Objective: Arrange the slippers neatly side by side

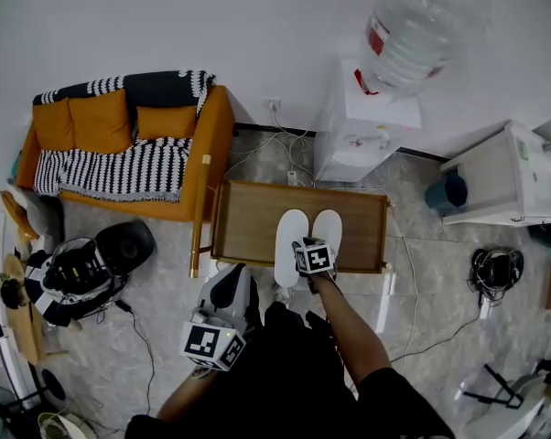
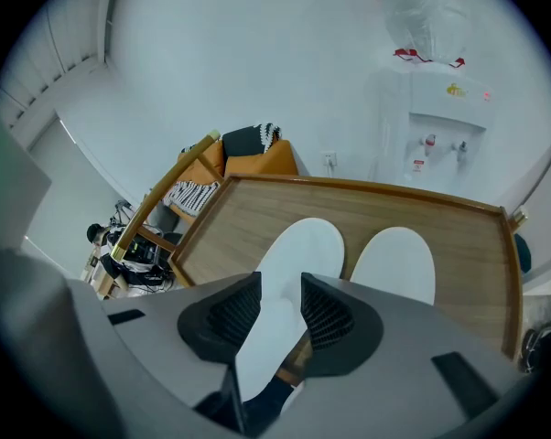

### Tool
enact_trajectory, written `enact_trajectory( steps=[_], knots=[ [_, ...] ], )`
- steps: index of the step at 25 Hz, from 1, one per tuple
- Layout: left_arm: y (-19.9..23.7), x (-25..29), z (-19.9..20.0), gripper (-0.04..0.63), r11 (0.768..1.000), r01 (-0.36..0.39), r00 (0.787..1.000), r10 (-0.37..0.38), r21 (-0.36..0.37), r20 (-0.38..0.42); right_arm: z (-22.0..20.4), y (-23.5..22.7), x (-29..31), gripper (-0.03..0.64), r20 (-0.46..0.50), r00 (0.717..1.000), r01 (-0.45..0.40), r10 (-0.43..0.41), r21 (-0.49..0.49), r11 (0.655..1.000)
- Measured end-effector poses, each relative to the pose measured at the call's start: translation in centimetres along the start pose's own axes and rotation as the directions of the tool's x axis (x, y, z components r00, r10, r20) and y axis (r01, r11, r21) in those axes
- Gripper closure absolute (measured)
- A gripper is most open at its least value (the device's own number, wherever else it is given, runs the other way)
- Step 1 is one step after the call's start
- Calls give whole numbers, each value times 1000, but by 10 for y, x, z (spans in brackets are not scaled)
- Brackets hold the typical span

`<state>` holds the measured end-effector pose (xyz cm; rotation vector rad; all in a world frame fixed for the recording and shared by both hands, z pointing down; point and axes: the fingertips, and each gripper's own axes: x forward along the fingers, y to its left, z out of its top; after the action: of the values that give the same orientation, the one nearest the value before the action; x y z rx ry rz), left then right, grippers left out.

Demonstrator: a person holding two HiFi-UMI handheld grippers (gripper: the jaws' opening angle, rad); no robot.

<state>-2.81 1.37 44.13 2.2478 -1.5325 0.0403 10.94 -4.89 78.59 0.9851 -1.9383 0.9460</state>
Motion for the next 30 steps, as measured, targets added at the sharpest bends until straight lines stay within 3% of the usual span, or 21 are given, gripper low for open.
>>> enact_trajectory(
  steps=[8,13,22,30],
  knots=[
    [-25,-12,-4,583,1000,-20,1000,20,-13,8,22,3,-58,517,133,991,-1,-1,15,1000],
    [-40,-18,-2,583,1000,0,1000,0,8,16,34,7,-108,570,241,970,19,-27,34,999],
    [-48,-10,5,583,995,96,995,-96,26,12,56,26,-194,589,430,900,38,-79,103,994],
    [-43,-10,17,583,980,195,981,-195,45,7,57,64,-251,594,530,835,80,-148,149,986]
  ],
)
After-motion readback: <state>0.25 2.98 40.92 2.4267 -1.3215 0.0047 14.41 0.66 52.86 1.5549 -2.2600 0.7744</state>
